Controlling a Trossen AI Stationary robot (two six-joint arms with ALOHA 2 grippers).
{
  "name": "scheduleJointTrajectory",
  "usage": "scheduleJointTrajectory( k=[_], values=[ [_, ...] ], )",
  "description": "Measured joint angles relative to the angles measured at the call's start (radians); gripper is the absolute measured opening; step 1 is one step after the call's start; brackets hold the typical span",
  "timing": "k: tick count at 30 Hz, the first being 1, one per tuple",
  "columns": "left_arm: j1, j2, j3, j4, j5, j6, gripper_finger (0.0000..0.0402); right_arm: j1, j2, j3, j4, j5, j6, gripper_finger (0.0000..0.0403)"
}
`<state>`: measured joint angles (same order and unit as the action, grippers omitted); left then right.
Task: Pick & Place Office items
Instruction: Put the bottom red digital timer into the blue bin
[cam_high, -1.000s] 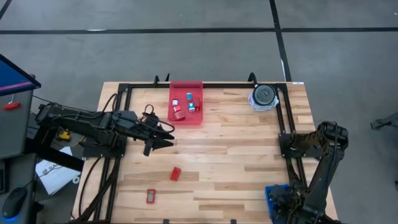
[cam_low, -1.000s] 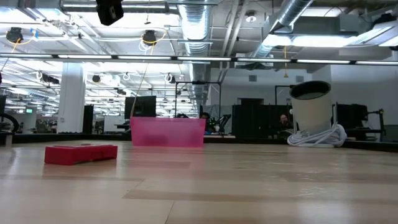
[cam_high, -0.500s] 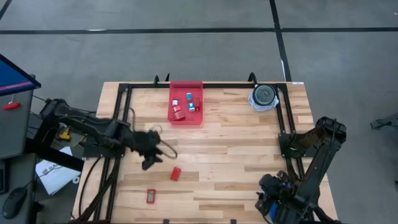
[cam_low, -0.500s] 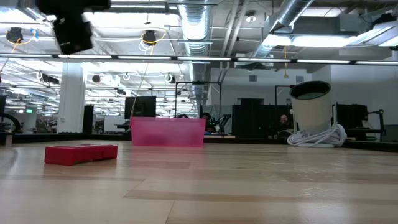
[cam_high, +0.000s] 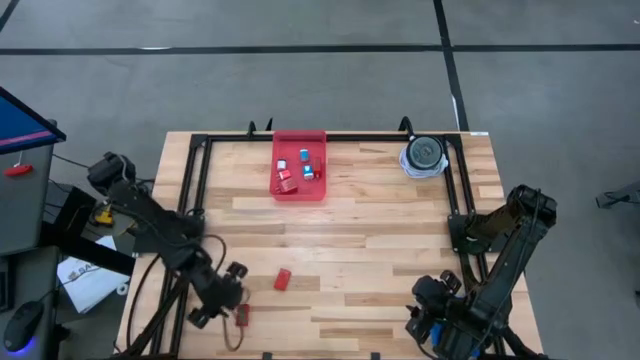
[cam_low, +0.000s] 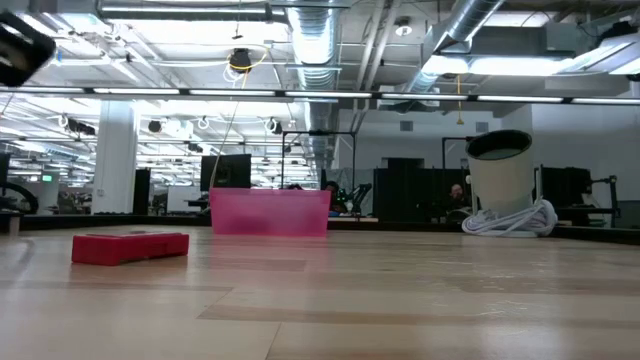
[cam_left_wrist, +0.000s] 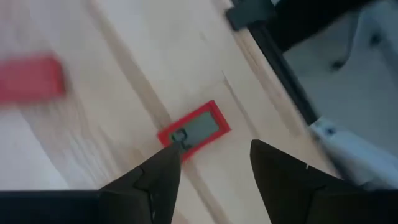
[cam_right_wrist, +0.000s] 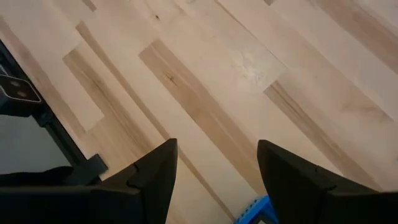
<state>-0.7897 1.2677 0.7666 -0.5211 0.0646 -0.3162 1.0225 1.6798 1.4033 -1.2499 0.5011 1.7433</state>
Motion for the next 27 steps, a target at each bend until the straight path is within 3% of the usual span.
scheduleJointTrajectory(
  k=[6, 11, 17, 27],
  values=[
    [-0.037, 0.067, 0.000, 0.067, -0.120, 0.286, 0.0219, 0.003, 0.000, 0.000, 0.009, 0.002, 0.034, 0.0214],
    [-0.010, 0.142, 0.000, 0.101, -0.086, 0.411, 0.0256, -0.001, 0.000, 0.000, 0.021, 0.002, 0.047, 0.0214],
    [-0.009, 0.201, 0.000, 0.111, -0.063, 0.505, 0.0278, -0.004, 0.000, 0.000, 0.031, 0.001, 0.067, 0.0214],
    [-0.034, 0.244, -0.036, 0.127, -0.036, 0.579, 0.0269, -0.010, 0.000, 0.000, 0.020, 0.002, 0.072, 0.0214]
  ],
)
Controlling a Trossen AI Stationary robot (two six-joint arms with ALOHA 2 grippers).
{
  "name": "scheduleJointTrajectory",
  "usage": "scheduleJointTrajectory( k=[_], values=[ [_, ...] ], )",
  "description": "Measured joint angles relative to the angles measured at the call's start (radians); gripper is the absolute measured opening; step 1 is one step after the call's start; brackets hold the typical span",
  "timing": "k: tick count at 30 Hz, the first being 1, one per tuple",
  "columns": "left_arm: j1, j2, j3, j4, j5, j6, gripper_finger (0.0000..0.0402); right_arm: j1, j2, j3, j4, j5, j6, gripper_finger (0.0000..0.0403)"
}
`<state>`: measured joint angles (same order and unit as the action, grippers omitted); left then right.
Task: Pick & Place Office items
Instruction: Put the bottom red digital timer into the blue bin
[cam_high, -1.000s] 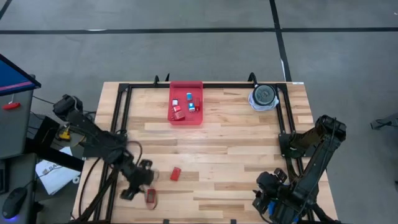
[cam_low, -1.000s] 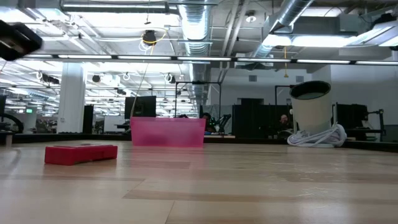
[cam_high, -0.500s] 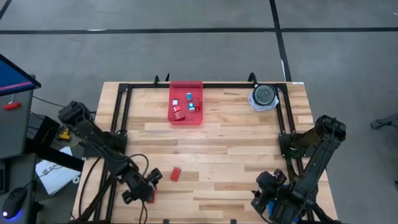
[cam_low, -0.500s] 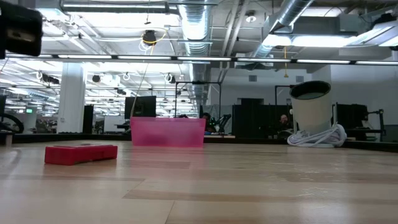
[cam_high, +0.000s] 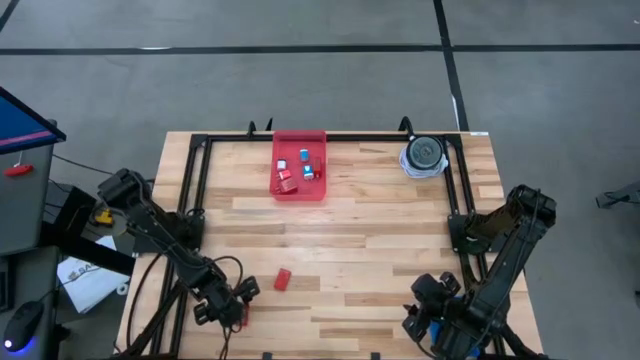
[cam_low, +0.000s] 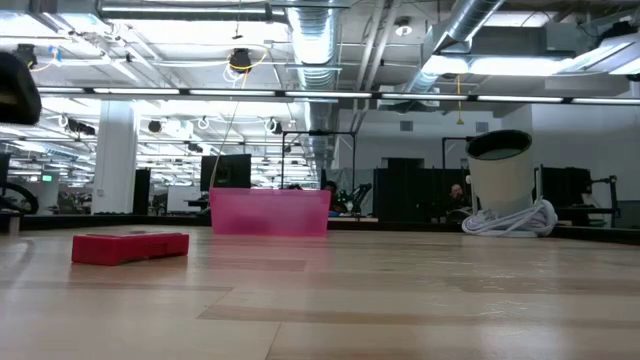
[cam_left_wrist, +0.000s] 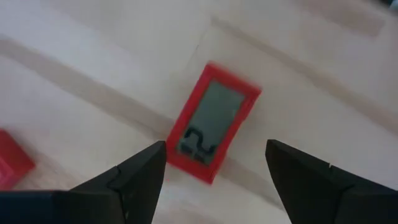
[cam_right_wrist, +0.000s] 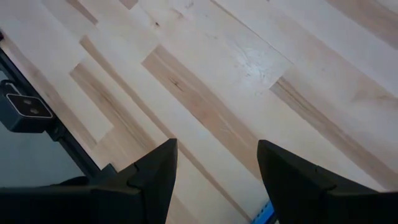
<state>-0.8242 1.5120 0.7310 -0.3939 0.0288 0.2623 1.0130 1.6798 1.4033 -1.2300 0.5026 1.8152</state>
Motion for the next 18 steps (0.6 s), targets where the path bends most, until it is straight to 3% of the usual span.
scheduleJointTrajectory(
  k=[18],
  values=[
    [0.019, 0.001, -0.049, 0.139, -0.041, 0.029, 0.0269, -0.016, 0.000, 0.000, -0.012, 0.000, 0.018, 0.0214]
  ],
)
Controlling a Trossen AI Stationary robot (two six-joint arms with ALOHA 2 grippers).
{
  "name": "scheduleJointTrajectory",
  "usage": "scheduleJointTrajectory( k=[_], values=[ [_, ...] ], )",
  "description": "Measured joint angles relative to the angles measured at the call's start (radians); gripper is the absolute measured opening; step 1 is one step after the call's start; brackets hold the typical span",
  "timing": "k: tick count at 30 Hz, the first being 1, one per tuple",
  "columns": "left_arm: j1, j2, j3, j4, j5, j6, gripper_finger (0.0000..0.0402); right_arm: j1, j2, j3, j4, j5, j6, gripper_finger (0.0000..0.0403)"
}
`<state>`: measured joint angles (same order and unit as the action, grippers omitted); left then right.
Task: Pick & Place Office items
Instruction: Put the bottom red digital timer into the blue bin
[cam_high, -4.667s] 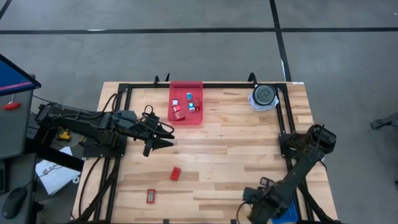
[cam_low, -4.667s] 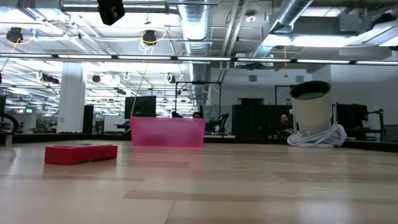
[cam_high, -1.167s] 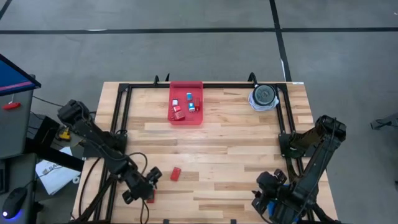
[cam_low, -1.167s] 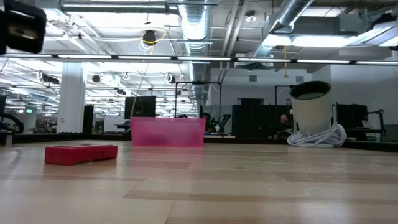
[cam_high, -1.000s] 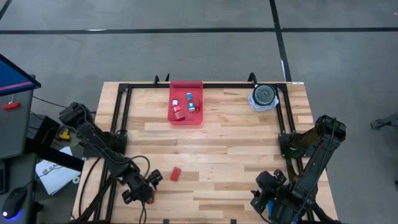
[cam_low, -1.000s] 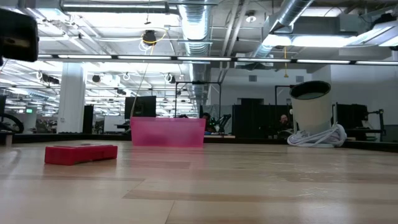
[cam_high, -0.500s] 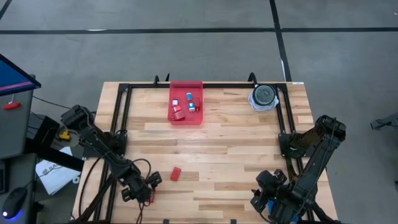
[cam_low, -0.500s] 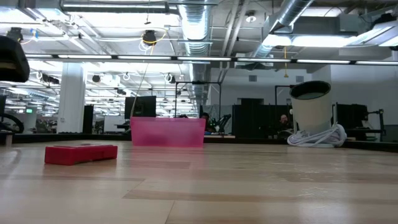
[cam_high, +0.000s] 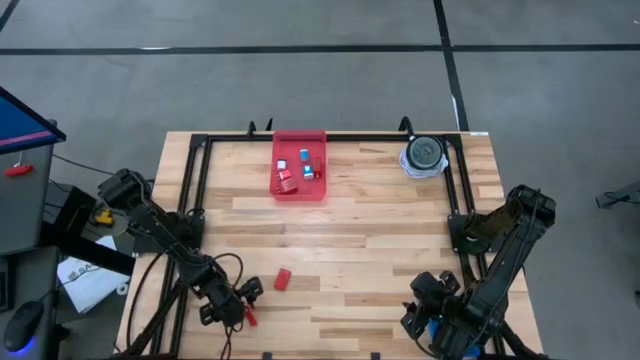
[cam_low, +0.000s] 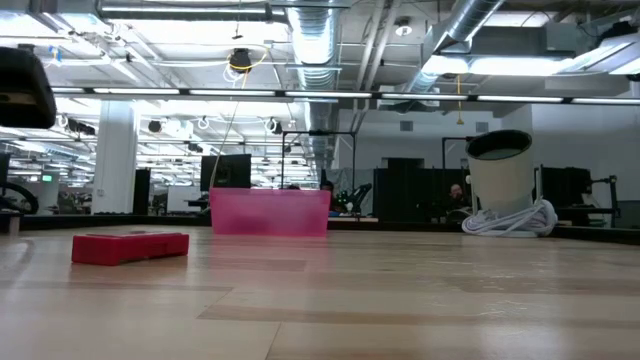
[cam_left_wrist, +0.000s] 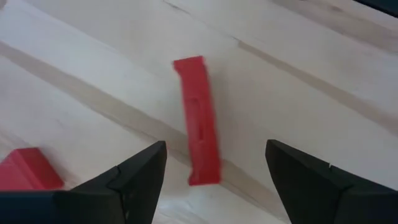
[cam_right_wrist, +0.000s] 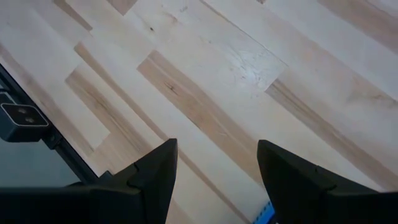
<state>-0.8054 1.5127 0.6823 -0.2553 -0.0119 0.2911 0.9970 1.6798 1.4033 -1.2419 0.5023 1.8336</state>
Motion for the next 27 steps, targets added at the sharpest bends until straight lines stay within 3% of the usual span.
scheduleJointTrajectory(
  k=[8, 22, 27],
  values=[
    [0.046, 0.000, 0.000, 0.018, -0.017, -0.004, 0.0236, -0.006, 0.000, 0.000, 0.002, 0.000, 0.007, 0.0214],
    [0.053, 0.000, 0.000, 0.019, 0.043, -0.066, 0.0056, -0.006, 0.001, -0.001, 0.023, -0.003, 0.026, 0.0214],
    [0.063, -0.002, 0.000, 0.019, 0.013, -0.130, 0.0053, -0.009, 0.001, -0.001, 0.024, 0.027, 0.026, 0.0214]
  ],
)
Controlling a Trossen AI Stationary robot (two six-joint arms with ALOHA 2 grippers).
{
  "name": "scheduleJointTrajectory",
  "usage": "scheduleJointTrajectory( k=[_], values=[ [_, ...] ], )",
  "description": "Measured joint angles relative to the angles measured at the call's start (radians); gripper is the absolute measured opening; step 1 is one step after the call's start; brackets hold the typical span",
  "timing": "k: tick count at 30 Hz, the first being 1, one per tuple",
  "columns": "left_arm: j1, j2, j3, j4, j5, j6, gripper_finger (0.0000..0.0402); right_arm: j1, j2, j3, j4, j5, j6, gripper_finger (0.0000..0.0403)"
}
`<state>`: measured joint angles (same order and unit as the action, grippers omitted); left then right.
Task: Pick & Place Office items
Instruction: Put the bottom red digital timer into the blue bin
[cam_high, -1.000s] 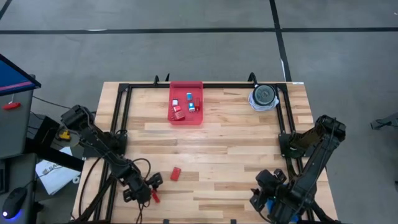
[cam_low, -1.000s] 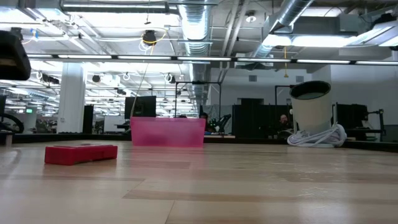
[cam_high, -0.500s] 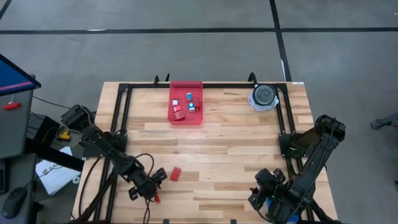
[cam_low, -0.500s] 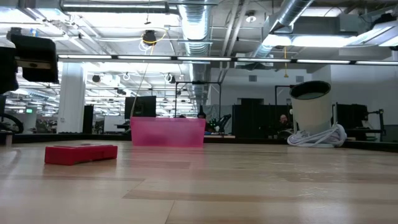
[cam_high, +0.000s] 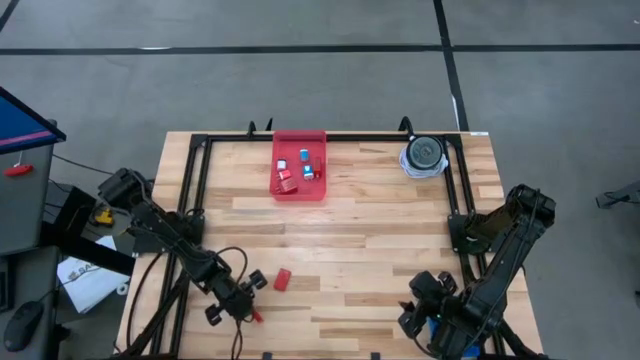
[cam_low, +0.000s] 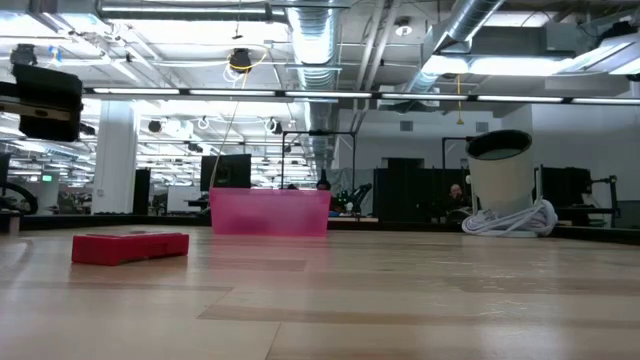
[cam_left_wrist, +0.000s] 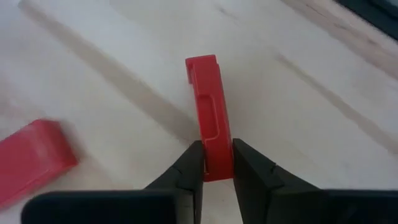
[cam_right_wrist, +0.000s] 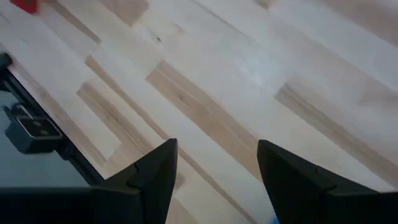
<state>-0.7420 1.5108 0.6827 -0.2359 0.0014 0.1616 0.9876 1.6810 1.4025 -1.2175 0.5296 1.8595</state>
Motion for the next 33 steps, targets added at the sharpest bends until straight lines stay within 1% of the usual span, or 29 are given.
scheduleJointTrajectory(
  k=[2, 5, 8, 9, 14, 17, 19, 21, 24, 33],
  values=[
    [0.018, -0.016, 0.000, 0.002, -0.034, -0.009, 0.0053, -0.002, 0.000, 0.000, 0.010, 0.048, -0.001, 0.0214],
    [0.078, -0.059, 0.012, 0.047, -0.077, -0.030, 0.0053, -0.008, 0.000, 0.000, 0.058, 0.187, -0.038, 0.0214],
    [0.159, -0.105, 0.043, 0.077, -0.083, -0.044, 0.0053, -0.014, 0.000, 0.000, 0.148, 0.332, -0.159, 0.0214],
    [0.184, -0.118, 0.059, 0.094, -0.083, -0.043, 0.0053, -0.020, 0.000, 0.000, 0.179, 0.359, -0.209, 0.0214],
    [0.285, -0.126, 0.188, 0.185, -0.041, -0.006, 0.0053, -0.080, 0.000, 0.000, 0.369, 0.362, -0.499, 0.0214],
    [0.329, -0.084, 0.283, 0.204, -0.022, -0.009, 0.0053, -0.134, 0.000, 0.000, 0.463, 0.362, -0.639, 0.0214],
    [0.347, -0.050, 0.338, 0.203, 0.003, -0.014, 0.0053, -0.166, 0.000, 0.000, 0.517, 0.367, -0.717, 0.0214],
    [0.358, -0.018, 0.380, 0.208, 0.006, -0.027, 0.0053, -0.197, 0.000, 0.000, 0.558, 0.369, -0.777, 0.0214],
    [0.369, 0.010, 0.415, 0.210, 0.006, -0.045, 0.0053, -0.224, 0.000, 0.000, 0.597, 0.369, -0.835, 0.0214],
    [0.396, 0.010, 0.417, 0.218, 0.006, -0.085, 0.0053, -0.254, 0.000, 0.000, 0.738, 0.361, -1.032, 0.0214]
  ],
)
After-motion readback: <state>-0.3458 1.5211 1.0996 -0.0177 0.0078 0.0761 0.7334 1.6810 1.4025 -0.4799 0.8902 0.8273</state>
